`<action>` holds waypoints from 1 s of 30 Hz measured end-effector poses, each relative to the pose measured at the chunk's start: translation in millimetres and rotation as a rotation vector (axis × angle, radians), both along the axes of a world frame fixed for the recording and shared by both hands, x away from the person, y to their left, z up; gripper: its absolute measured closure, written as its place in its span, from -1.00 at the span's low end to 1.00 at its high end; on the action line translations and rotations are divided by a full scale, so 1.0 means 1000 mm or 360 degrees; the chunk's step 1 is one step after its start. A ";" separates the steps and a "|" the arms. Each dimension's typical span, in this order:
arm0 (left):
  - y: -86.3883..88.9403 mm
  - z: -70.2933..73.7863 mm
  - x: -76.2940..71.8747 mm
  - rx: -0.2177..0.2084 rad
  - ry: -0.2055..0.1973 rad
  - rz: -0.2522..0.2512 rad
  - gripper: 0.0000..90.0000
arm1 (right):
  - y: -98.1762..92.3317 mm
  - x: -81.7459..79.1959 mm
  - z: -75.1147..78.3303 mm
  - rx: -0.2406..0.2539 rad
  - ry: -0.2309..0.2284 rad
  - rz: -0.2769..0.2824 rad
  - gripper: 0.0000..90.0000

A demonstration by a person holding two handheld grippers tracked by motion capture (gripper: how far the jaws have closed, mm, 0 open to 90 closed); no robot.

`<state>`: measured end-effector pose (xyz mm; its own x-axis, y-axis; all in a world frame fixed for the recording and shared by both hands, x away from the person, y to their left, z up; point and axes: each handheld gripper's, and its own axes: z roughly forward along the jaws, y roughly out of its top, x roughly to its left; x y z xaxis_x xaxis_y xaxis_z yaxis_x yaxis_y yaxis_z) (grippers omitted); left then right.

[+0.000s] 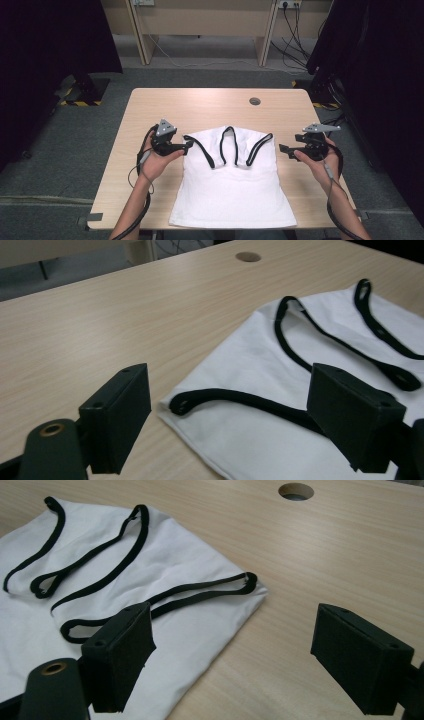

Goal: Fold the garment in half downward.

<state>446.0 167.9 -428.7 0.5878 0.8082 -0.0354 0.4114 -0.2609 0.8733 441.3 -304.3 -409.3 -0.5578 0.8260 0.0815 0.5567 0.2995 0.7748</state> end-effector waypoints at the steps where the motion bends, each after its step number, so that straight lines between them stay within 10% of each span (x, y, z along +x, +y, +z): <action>1: 0.001 -0.001 0.010 0.0001 0.0027 0.0024 -0.60 | -0.001 0.003 0.000 0.0002 0.0009 -0.0007 -0.62; 14: -0.002 -0.024 0.068 0.0078 0.0268 0.0086 -0.50 | 0.003 0.039 -0.010 -0.0051 0.0145 -0.0047 -0.49; 30: -0.003 -0.037 0.079 0.0071 0.0360 0.0089 -0.33 | 0.032 0.085 -0.027 -0.0060 0.0259 -0.0062 -0.08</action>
<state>525.1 164.8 -465.9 0.5232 0.8431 -0.1246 0.6101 -0.2684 0.7455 526.4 -272.2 -435.9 -0.5074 0.8508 0.1370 0.6857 0.3024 0.6621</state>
